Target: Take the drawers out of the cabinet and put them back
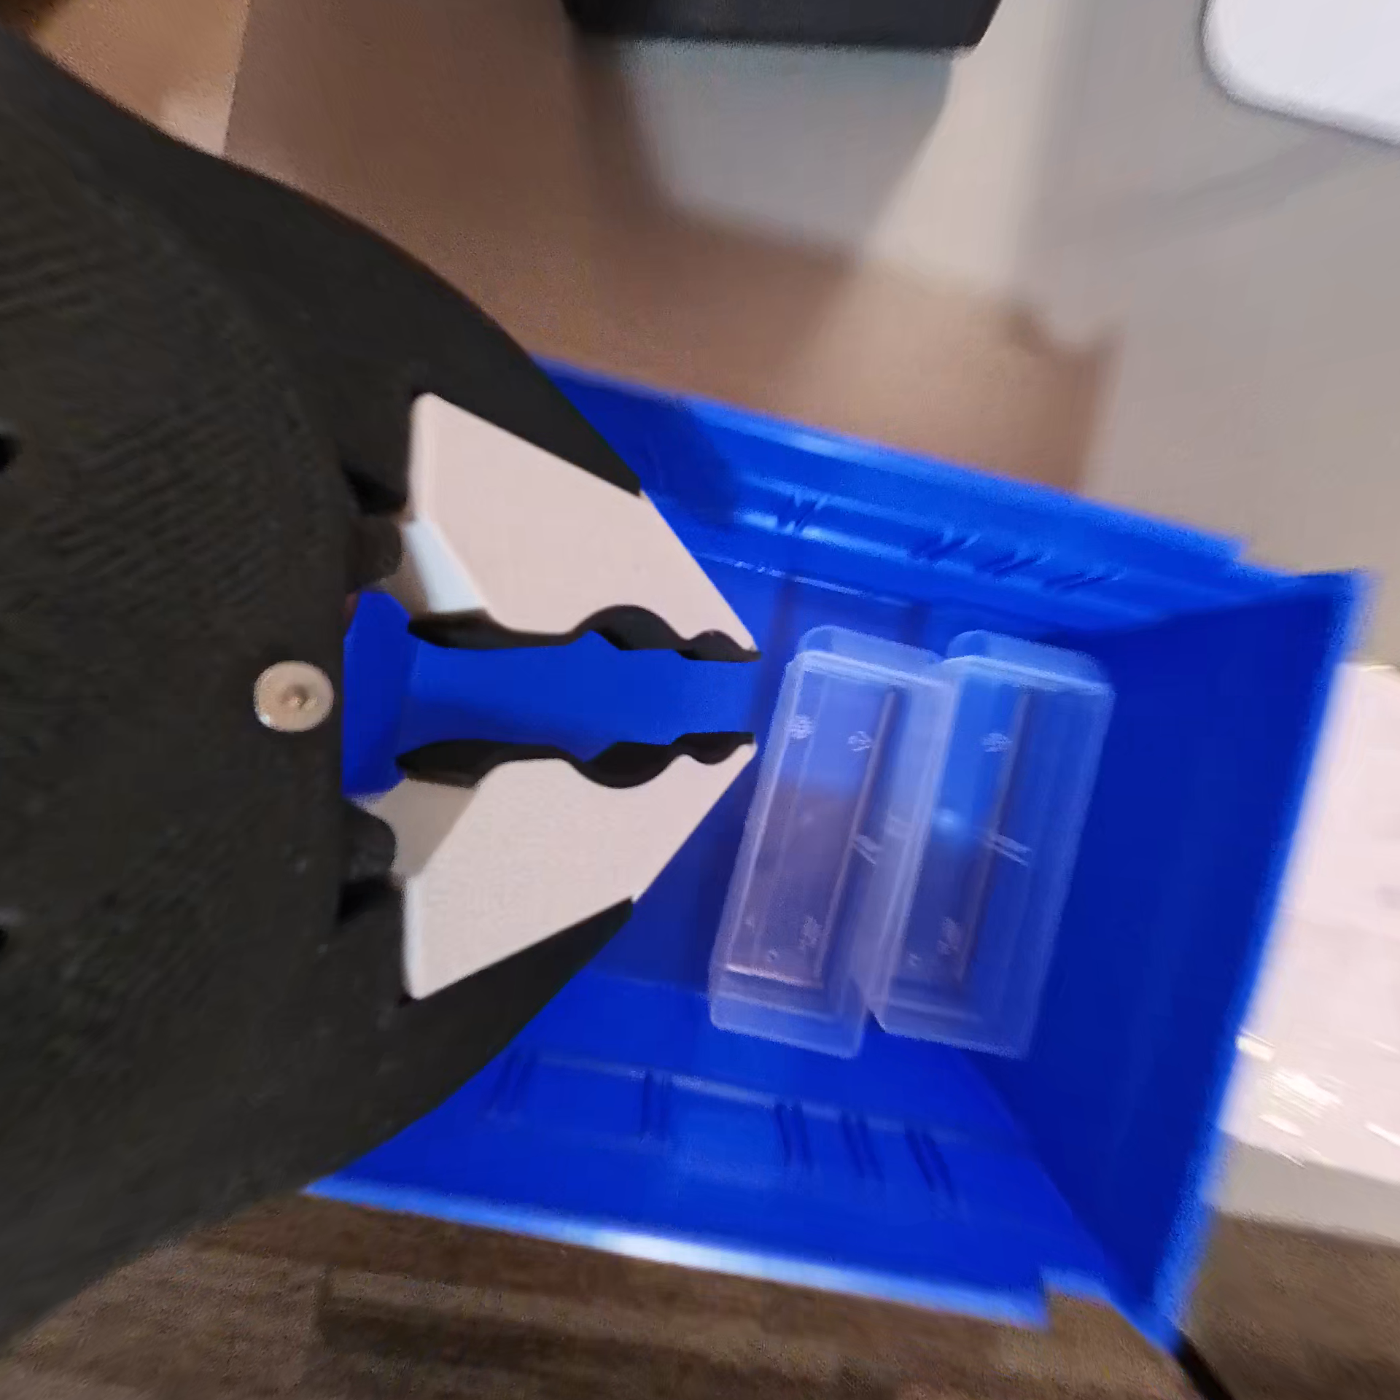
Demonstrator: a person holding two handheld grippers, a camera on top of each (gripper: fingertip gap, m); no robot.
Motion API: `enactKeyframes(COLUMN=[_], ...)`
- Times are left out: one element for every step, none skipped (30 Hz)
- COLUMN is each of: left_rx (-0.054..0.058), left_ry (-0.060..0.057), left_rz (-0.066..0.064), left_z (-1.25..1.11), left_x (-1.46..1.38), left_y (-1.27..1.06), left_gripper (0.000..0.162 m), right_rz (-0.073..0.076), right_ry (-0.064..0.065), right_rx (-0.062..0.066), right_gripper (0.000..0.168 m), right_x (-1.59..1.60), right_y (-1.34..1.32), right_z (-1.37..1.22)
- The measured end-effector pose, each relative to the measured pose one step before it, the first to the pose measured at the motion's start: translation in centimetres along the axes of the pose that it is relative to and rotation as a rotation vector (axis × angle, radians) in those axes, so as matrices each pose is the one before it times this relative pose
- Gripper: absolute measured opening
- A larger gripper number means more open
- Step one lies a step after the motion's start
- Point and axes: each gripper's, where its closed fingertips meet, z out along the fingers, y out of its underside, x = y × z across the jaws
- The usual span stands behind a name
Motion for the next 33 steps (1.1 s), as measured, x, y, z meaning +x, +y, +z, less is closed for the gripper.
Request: enactKeyframes(left_rx=[-0.0003,0.0000,0.0004,0.0002,0.0008,0.0008,0.0001,0.0003,0.0009,0.0010,0.0013,0.0013,0.0009,0.0005,-0.0004,-0.0006,-0.0001,-0.0005,0.0000,0.0001,0.0000,-0.0004,-0.0004,-0.0004,-0.0009,-0.0013,-0.0016,-0.0017,-0.0014,-0.0016,-0.0017,0.0002,0.0004], left_ry=[-0.0005,-0.0005,-0.0002,-0.0008,-0.0016,-0.0028,-0.0016,-0.0020,-0.0041,-0.0043,-0.0034,-0.0032,-0.0022,-0.0015,-0.0020,-0.0028,-0.0035,-0.0041,-0.0037,-0.0022,0.0000,0.0018,0.0025,0.0023,0.0018,0.0019,0.0033,0.0053,0.0063,0.0059,0.0049,-0.0002,0.0001], left_rz=[0.0009,0.0007,0.0006,0.0008,0.0012,0.0014,0.0023,0.0016,0.0012,0.0022,0.0033,0.0029,0.0013,0.0010,0.0019,0.0018,0.0023,0.0035,0.0037,0.0029,0.0009,-0.0015,-0.0032,-0.0025,-0.0002,0.0002,-0.0029,-0.0066,-0.0071,-0.0062,-0.0052,-0.0041,-0.0001], left_z=[0.024,0.013,0.029,0.034,0.038,0.044,0.039,0.026,-0.006,-0.007,-0.015,0.001,0.006,0.013,-0.001,-0.016,-0.029,-0.048,-0.045,-0.034,-0.008,0.010,0.013,0.012,0.012,0.018,0.020,0.041,0.064,0.081,0.098,0.073,0.011], left_x=[0.002,0.011,0.013,0.010,0.000,-0.010,0.000,-0.007,-0.026,-0.024,-0.006,-0.006,0.004,0.003,-0.008,-0.016,-0.020,-0.025,-0.022,-0.013,-0.001,-0.004,0.005,0.003,-0.001,-0.004,0.003,0.000,0.011,0.015,0.024,-0.032,-0.008], left_y=[0.012,-0.011,-0.006,0.000,-0.017,-0.013,-0.004,0.001,-0.015,-0.011,0.003,-0.012,0.009,-0.003,0.021,0.013,0.012,0.022,0.015,0.005,0.003,0.010,0.003,-0.006,0.011,0.004,0.015,0.011,0.013,0.033,0.027,-0.010,0.001], left_gripper=[0.043,0.043,0.043,0.044,0.044,0.044,0.045,0.045,0.047,0.047,0.047,0.047,0.047,0.047,0.047,0.047,0.047,0.047,0.047,0.047,0.047,0.047,0.047,0.047,0.047,0.047,0.048,0.048,0.049,0.048,0.048,0.049,0.050], right_rz=[-0.0160,-0.0296,-0.0272,-0.0131,0.0049,0.0251,0.0358,0.0322,0.0094,-0.0215,-0.0555,-0.0746,-0.0853,-0.0929,-0.0976,-0.1032,-0.0965,-0.1035,-0.0957,-0.0846,-0.0663,-0.0511,-0.0441,-0.0434,-0.0504,-0.0555,-0.0565,-0.0492,-0.0402,-0.0280,-0.0110,0.0022,0.0036], right_ry=[0.0171,0.0224,0.0318,0.0410,0.0260,-0.0025,-0.0224,-0.0238,-0.0314,-0.0271,-0.0163,0.0058,0.0160,0.0150,0.0182,0.0147,0.0203,0.0096,-0.0091,-0.0222,-0.0171,-0.0226,-0.0227,-0.0185,-0.0187,-0.0183,-0.0127,-0.0119,-0.0122,0.0010,0.0087,0.0092,0.0108], right_rx=[0.0689,0.0686,0.0748,0.0905,0.0972,0.0936,0.0812,0.0678,0.0589,0.0514,0.0372,0.0306,0.0399,0.0400,0.0437,0.0513,0.0646,0.0726,0.0618,0.0360,0.0070,-0.0135,-0.0203,-0.0217,-0.0221,-0.0201,-0.0170,-0.0131,-0.0125,-0.0113,-0.0125,-0.0079,-0.0009], right_gripper=[0.020,0.026,0.038,0.046,0.046,0.047,0.049,0.051,0.053,0.053,0.053,0.051,0.049,0.047,0.044,0.042,0.037,0.031,0.025,0.023,0.024,0.028,0.030,0.034,0.037,0.038,0.038,0.038,0.038,0.036,0.034,0.032,0.030], right_x=[-0.328,-0.375,-0.232,0.054,-0.056,-0.452,-0.852,-1.147,-1.674,-2.042,-2.234,-2.175,-2.272,-2.460,-2.577,-2.796,-2.767,-2.767,-2.724,-2.451,-1.958,-1.726,-1.518,-1.305,-1.243,-1.179,-1.053,-0.956,-0.804,-0.385,-0.038,0.140,0.237], right_y=[-1.041,-1.153,-1.354,-1.662,-1.794,-1.763,-1.558,-1.201,-0.861,-0.490,-0.094,0.042,-0.063,-0.124,-0.256,-0.469,-0.803,-1.100,-1.147,-0.893,-0.464,-0.050,0.194,0.382,0.522,0.580,0.612,0.547,0.480,0.403,0.344,0.183,0.068], right_z=[-1.782,-1.866,-1.941,-1.969,-1.899,-1.740,-1.526,-1.296,-1.063,-0.835,-0.617,-0.472,-0.433,-0.420,-0.420,-0.473,-0.564,-0.593,-0.462,-0.188,0.152,0.366,0.455,0.478,0.433,0.340,0.250,0.226,0.262,0.300,0.281,0.234,0.187])
